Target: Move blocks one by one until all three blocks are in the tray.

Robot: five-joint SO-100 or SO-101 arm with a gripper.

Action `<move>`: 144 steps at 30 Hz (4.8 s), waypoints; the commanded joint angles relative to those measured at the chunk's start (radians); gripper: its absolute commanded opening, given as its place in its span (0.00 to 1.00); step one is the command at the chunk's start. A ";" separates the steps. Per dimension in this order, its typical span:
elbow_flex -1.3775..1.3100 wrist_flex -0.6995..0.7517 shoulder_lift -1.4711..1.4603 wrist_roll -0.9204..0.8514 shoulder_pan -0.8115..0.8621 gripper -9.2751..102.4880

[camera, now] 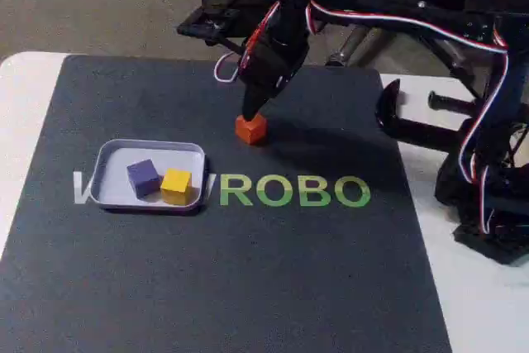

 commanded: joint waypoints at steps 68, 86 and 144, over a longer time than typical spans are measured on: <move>0.095 -0.272 0.072 0.250 -0.202 0.01; -0.680 -0.057 -0.436 0.446 -0.247 0.01; -0.732 0.505 0.006 0.224 -0.282 0.01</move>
